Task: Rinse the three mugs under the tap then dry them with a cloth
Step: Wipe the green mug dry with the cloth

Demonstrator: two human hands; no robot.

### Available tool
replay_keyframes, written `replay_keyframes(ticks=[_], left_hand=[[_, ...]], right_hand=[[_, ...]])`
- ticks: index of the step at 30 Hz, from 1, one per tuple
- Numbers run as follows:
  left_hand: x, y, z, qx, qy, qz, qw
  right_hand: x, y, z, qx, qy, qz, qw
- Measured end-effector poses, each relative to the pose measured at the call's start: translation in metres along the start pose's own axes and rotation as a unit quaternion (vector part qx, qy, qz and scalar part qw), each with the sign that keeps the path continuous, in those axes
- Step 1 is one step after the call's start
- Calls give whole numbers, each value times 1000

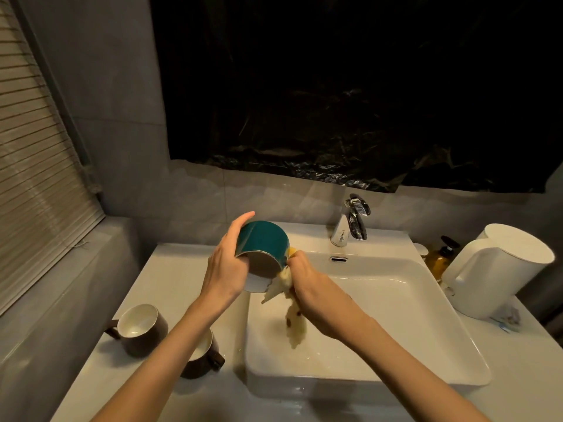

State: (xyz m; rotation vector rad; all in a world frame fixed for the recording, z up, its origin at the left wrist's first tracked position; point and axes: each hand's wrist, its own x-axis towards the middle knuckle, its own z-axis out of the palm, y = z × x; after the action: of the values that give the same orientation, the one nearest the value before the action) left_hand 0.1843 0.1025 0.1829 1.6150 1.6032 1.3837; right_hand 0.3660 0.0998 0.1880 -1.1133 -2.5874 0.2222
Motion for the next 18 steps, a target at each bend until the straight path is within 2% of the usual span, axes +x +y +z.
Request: replay_keyframes(ticks=[2, 5, 7, 10, 11, 14, 18], left_hand=[[4, -1, -2, 28, -15, 18, 999], [6, -6, -3, 36, -15, 25, 999], [4, -8, -3, 35, -4, 37, 999], [4, -6, -3, 44, 31, 55, 997], [4, -4, -3, 43, 41, 59, 996], [2, 3, -2, 29, 55, 79, 995], [2, 8, -5, 11, 69, 79, 994]], right_hand=[[-4, 4, 4, 92, 8, -14, 996], [-4, 17, -2, 272, 26, 44, 961], [0, 23, -11, 370, 112, 96, 917], [5, 16, -27, 446, 224, 112, 859], [8, 11, -30, 441, 237, 102, 860], [19, -5, -21, 314, 229, 89, 917], [21, -28, 9, 264, 215, 22, 940]])
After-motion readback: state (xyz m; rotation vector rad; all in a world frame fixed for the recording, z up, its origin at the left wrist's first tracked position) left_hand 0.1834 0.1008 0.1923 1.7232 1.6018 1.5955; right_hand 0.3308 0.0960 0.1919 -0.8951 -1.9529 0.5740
